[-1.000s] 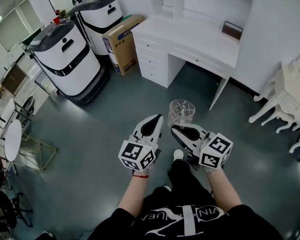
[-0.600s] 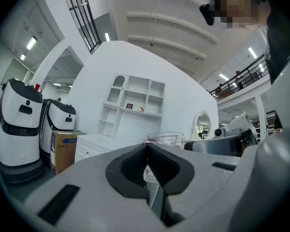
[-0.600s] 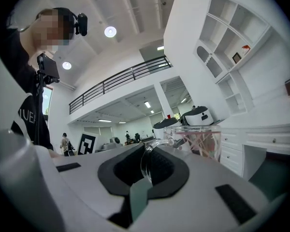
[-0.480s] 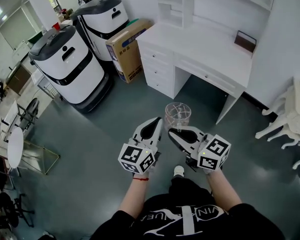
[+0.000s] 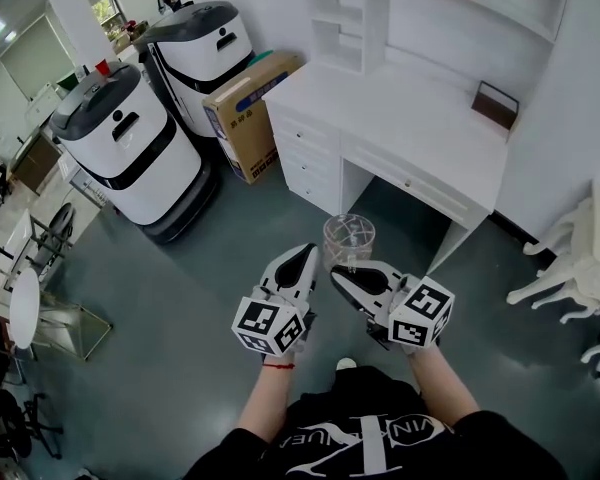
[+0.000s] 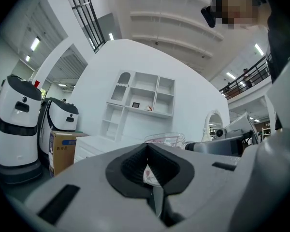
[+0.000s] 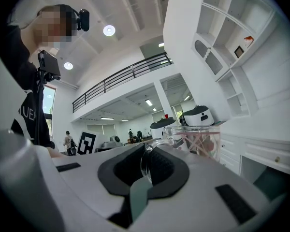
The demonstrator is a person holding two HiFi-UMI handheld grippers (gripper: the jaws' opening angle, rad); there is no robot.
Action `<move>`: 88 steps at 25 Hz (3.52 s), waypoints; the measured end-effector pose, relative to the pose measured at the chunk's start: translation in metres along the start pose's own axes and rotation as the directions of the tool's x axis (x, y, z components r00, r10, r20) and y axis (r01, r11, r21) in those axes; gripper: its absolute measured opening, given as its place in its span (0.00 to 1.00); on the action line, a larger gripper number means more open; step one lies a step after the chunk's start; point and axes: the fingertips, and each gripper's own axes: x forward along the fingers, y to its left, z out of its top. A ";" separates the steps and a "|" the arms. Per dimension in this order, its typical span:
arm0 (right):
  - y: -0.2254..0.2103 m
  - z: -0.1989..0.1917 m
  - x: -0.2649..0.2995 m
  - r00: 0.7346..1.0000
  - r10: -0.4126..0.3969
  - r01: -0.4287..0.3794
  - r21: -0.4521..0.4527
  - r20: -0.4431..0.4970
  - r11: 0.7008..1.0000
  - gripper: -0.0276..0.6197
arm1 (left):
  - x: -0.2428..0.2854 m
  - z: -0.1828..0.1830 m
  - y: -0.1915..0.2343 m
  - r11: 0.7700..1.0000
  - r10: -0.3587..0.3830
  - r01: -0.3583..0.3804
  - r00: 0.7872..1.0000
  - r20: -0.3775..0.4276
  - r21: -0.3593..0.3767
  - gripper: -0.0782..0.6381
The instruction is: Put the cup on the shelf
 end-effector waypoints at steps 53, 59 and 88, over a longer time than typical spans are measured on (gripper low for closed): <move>-0.315 0.081 0.240 0.995 -0.086 0.084 0.045 0.044 0.996 0.06 | 0.280 0.035 0.295 0.994 -0.100 0.098 0.994 -0.054 -0.044 0.12; -0.328 0.076 0.258 0.998 -0.068 0.067 0.058 0.015 0.996 0.06 | 0.286 0.031 0.316 0.995 -0.080 0.077 0.996 -0.050 -0.068 0.12; -0.569 0.134 0.376 0.995 -0.102 0.102 0.093 -0.001 0.990 0.06 | 0.503 0.042 0.479 0.989 -0.118 0.107 0.988 -0.101 -0.103 0.12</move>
